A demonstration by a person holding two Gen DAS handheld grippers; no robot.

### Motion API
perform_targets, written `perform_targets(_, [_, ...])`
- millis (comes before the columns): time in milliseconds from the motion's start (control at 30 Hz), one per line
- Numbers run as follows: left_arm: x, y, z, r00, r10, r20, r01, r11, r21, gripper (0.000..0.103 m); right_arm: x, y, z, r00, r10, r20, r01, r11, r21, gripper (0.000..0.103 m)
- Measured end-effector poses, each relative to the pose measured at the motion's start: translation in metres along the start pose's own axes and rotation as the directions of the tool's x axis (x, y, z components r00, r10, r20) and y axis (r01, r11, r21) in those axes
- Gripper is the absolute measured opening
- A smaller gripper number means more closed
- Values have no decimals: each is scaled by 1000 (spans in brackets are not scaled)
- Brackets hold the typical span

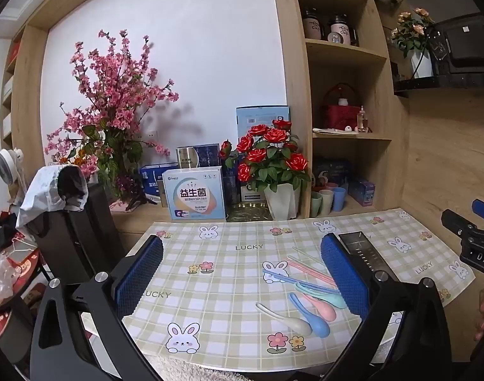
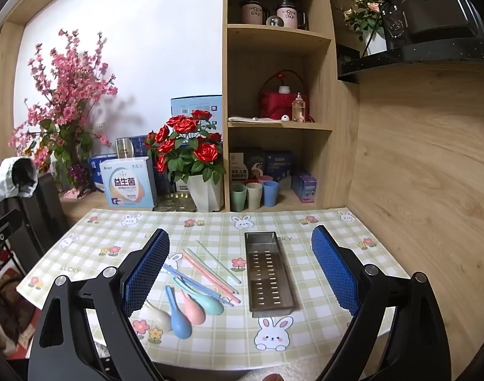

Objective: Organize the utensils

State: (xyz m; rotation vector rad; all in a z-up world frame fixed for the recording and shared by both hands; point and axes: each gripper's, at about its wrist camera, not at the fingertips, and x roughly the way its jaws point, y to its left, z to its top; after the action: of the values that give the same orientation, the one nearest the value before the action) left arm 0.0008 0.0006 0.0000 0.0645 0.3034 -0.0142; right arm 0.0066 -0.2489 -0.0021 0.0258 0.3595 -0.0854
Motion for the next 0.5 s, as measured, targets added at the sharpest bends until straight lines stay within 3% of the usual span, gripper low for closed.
perform_targets(500, [1,2,3,1000,9,5,-9,1000,-2,97,0,0,0,1000,0,2,0,1000,-3,88])
